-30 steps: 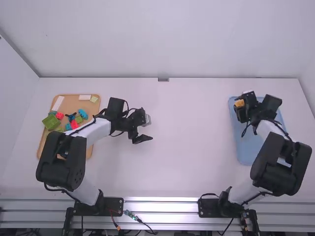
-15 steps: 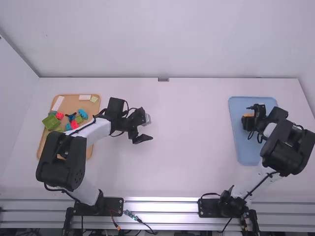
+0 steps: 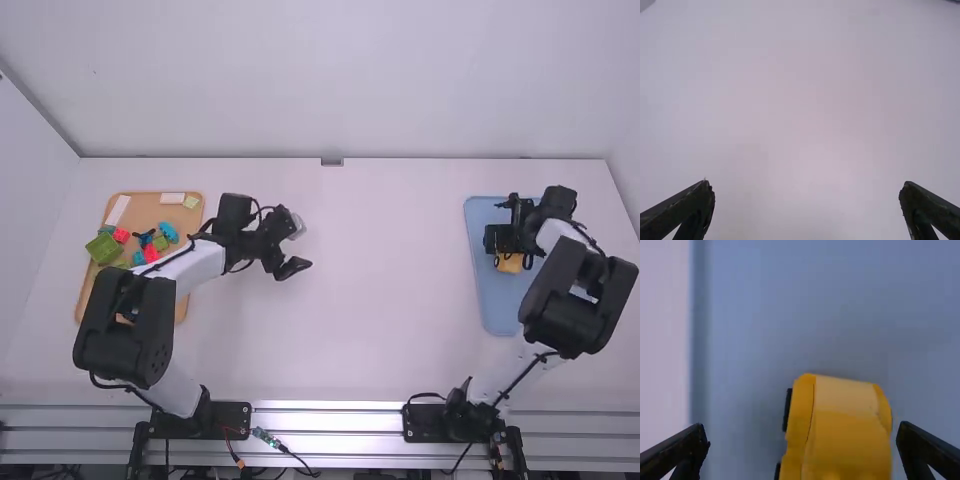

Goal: Assemble lego blocks to make yellow taxi

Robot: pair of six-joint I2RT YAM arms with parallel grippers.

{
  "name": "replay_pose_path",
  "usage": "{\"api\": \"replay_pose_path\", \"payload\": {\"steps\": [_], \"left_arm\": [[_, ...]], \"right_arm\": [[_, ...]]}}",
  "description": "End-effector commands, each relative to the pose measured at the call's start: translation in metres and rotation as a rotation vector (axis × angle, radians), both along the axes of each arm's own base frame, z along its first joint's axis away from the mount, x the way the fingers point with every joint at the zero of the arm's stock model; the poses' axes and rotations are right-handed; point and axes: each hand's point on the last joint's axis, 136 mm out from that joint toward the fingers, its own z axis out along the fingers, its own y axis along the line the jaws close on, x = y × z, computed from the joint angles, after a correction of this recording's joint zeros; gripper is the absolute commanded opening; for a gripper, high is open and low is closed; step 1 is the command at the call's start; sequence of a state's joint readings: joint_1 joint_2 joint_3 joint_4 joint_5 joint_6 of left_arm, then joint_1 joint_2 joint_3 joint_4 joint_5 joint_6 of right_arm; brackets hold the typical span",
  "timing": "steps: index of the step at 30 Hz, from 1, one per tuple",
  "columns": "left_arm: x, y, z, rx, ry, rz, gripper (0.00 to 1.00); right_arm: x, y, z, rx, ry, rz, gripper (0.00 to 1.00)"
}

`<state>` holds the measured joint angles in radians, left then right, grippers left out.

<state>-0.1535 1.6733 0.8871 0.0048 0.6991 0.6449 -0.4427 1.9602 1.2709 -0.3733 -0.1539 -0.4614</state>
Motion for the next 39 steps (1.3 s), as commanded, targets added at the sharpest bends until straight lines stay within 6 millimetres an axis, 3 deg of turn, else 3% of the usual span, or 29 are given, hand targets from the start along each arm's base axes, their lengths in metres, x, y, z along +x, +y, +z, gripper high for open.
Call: {"api": "replay_pose_path", "payload": {"steps": [1,4,9,15,18,19,22,23,29,33,39], "left_arm": [[0.009,0.013,-0.002,-0.021,0.116,0.204,0.99],[0.019,0.025,0.000,-0.027,0.160,0.351,0.99],[0.033,0.053,0.004,-0.006,0.192,0.640,0.99],[0.025,0.075,0.032,0.069,0.121,0.840,0.99],[0.019,0.078,0.048,0.061,0.098,0.900,0.99],[0.014,0.081,0.055,0.047,0.096,0.936,0.99],[0.007,0.086,0.064,0.044,0.095,0.946,0.99],[0.005,0.086,0.066,0.040,0.096,0.940,0.99],[0.002,0.102,0.074,0.004,0.034,0.913,0.92],[-0.001,0.124,0.080,0.000,-0.034,0.943,0.86],[-0.015,0.161,0.079,-0.024,-0.077,1.042,0.76]], "right_arm": [[0.017,-0.002,0.056,-0.090,-0.071,-0.027,0.99],[0.016,0.013,0.080,-0.105,-0.059,-0.054,0.99],[0.017,0.069,0.108,-0.080,-0.079,0.013,0.99],[0.018,0.139,0.123,-0.042,-0.100,0.107,0.99],[0.016,0.169,0.123,-0.029,-0.095,0.167,0.99],[0.014,0.188,0.122,-0.027,-0.089,0.211,0.99],[0.010,0.213,0.121,-0.024,-0.083,0.272,0.99],[0.010,0.216,0.122,-0.027,-0.085,0.279,0.99],[0.009,0.184,0.132,-0.019,-0.150,0.140,0.92],[0.006,0.166,0.140,0.001,-0.201,0.054,0.87],[0.000,0.166,0.152,0.048,-0.289,-0.020,0.78]]}}
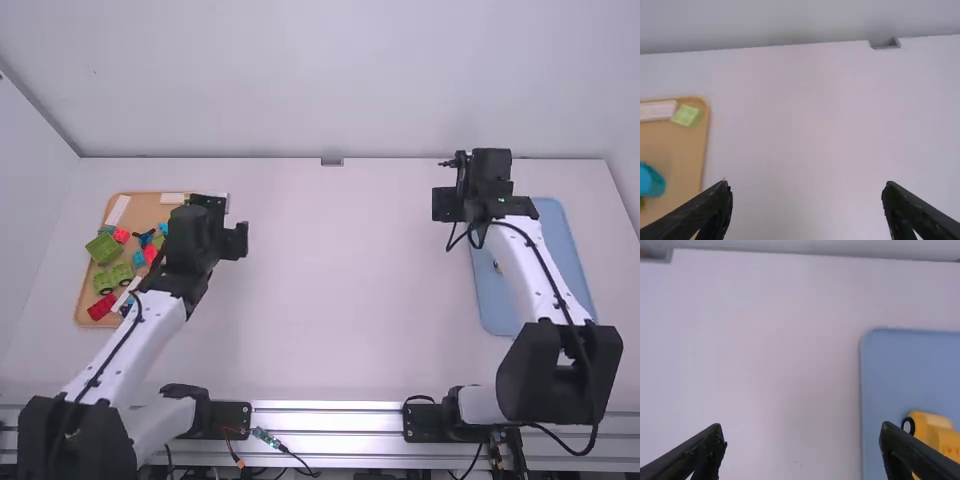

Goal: Assemble lego blocks to make yellow taxi

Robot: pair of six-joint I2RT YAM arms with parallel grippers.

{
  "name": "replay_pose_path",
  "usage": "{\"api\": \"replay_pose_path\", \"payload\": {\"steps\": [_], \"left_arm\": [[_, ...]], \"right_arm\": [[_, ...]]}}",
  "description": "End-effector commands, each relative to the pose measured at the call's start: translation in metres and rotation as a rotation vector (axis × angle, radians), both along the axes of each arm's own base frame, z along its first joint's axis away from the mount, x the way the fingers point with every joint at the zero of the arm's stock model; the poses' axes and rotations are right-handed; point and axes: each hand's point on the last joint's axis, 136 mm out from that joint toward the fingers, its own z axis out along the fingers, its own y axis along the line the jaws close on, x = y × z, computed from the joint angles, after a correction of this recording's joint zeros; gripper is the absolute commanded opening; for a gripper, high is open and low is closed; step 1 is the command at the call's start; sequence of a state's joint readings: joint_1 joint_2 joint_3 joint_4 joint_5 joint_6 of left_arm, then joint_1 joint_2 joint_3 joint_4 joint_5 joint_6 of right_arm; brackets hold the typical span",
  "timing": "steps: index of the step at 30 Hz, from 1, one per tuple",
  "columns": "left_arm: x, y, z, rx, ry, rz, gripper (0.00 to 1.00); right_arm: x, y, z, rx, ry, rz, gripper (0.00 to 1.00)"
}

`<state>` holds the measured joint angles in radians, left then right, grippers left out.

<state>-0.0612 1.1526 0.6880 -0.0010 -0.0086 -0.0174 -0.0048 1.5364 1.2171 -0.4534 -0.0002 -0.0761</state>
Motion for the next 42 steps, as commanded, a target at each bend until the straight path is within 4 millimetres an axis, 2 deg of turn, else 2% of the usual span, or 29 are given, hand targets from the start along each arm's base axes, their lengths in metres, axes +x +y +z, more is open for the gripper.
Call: {"api": "replay_pose_path", "payload": {"steps": [1,2,9,13,22,31,37,42], "left_arm": [[-0.012,0.016,-0.002,0.010,-0.011,0.031,0.75],[-0.018,0.021,-0.005,0.010,-0.011,0.045,0.73],[-0.045,0.021,-0.023,0.010,-0.011,0.045,0.60],[-0.067,0.021,-0.041,0.010,-0.011,0.045,0.50],[-0.102,0.021,-0.079,0.010,-0.011,0.045,0.30],[-0.127,0.021,-0.120,0.010,-0.011,0.045,0.11],[-0.121,0.021,-0.096,0.007,-0.123,0.045,0.00],[-0.118,0.021,-0.077,0.005,-0.206,0.045,0.00]], "right_arm": [[-0.008,0.002,0.010,0.046,-0.039,-0.049,0.77],[-0.010,0.002,0.013,0.050,-0.062,-0.052,0.75],[-0.020,0.002,0.027,0.053,-0.172,-0.050,0.64],[-0.030,0.002,0.039,0.055,-0.268,-0.047,0.55],[-0.053,0.002,0.060,0.060,-0.460,-0.042,0.35],[-0.096,0.002,0.030,0.060,-0.468,-0.042,0.15],[-0.122,0.002,0.004,0.060,-0.468,-0.042,0.01],[-0.139,0.002,-0.018,0.060,-0.468,-0.042,0.00]]}}
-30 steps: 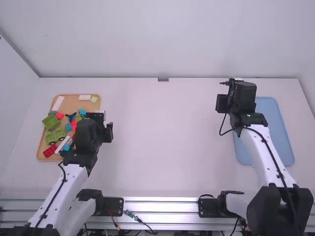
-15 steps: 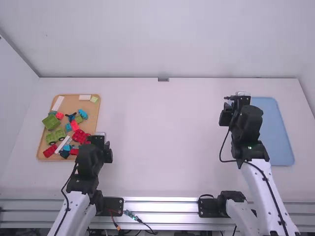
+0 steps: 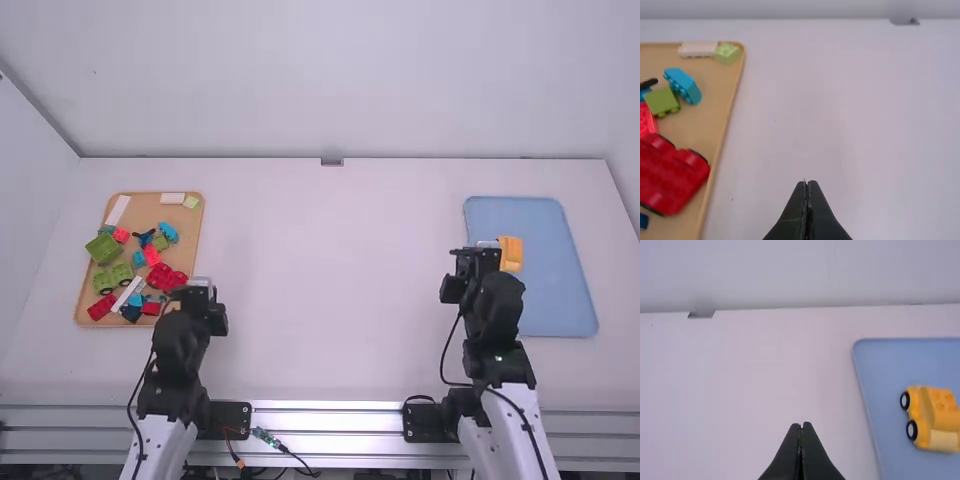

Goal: Assemble lego blocks to make yellow taxi

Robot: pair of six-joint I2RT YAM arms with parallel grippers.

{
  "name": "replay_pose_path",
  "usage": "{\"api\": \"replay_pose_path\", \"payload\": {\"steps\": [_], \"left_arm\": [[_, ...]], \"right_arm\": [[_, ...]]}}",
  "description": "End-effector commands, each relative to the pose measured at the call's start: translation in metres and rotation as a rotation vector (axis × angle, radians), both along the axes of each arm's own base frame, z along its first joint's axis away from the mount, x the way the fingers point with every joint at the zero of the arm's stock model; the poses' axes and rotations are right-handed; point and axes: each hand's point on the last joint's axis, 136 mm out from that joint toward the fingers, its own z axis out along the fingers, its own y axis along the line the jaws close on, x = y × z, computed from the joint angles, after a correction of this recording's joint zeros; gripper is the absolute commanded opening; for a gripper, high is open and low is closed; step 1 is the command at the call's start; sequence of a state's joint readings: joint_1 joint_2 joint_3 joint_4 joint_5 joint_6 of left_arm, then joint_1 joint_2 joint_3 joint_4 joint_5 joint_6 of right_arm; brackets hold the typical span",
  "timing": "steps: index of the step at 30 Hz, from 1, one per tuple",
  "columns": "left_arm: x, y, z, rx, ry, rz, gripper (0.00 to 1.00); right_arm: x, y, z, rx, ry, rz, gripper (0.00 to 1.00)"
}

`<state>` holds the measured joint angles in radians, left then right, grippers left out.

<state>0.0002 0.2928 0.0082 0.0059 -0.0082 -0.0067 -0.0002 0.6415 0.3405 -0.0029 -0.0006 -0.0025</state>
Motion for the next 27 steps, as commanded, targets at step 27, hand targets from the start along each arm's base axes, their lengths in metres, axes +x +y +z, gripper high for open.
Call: {"api": "replay_pose_path", "payload": {"steps": [27], "left_arm": [[-0.002,-0.001,0.061,0.005,-0.279,-0.010,0.00]], "right_arm": [[-0.038,0.000,-0.051,0.002,-0.128,-0.001,0.00]]}}
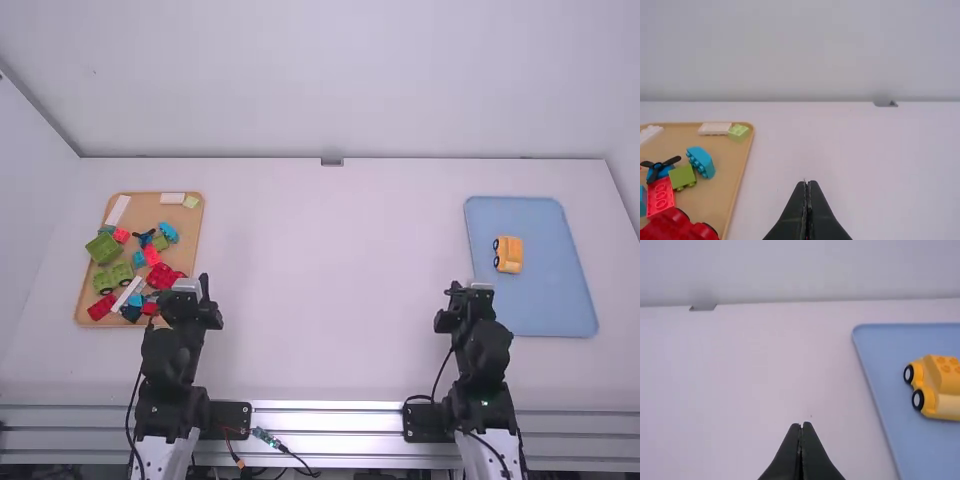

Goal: Assemble lego blocks to make yellow taxi

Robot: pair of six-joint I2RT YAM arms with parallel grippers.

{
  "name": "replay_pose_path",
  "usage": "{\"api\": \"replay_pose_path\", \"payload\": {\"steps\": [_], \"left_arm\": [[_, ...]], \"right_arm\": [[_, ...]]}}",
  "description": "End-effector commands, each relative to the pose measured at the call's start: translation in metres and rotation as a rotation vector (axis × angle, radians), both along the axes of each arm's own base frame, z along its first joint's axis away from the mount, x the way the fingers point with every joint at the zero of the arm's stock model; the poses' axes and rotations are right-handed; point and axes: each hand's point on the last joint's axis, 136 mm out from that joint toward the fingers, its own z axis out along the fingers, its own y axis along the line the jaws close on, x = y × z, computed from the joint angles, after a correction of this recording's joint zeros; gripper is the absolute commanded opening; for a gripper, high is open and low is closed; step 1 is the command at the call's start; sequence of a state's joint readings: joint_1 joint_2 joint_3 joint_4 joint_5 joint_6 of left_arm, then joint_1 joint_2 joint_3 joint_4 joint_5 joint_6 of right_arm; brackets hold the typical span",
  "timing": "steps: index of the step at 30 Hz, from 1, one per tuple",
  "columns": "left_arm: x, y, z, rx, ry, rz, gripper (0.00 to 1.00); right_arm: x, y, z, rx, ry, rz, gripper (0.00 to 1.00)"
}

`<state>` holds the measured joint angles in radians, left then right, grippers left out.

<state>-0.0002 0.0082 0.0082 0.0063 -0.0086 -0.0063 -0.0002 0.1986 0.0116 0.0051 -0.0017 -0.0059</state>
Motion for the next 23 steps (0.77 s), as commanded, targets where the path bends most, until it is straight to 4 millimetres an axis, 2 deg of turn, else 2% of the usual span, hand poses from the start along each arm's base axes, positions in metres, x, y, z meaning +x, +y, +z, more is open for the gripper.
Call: {"api": "replay_pose_path", "payload": {"steps": [1,15,23], "left_arm": [[0.000,-0.001,-0.004,0.005,0.006,-0.009,0.00],[0.000,-0.001,-0.004,0.005,0.006,-0.009,0.00],[0.000,-0.001,-0.004,0.005,0.006,-0.009,0.00]], "right_arm": [[-0.001,0.000,0.001,0.005,-0.019,-0.003,0.00],[-0.003,0.000,0.035,0.005,-0.168,-0.003,0.00],[-0.003,0.000,0.038,0.005,-0.182,-0.003,0.00]]}}
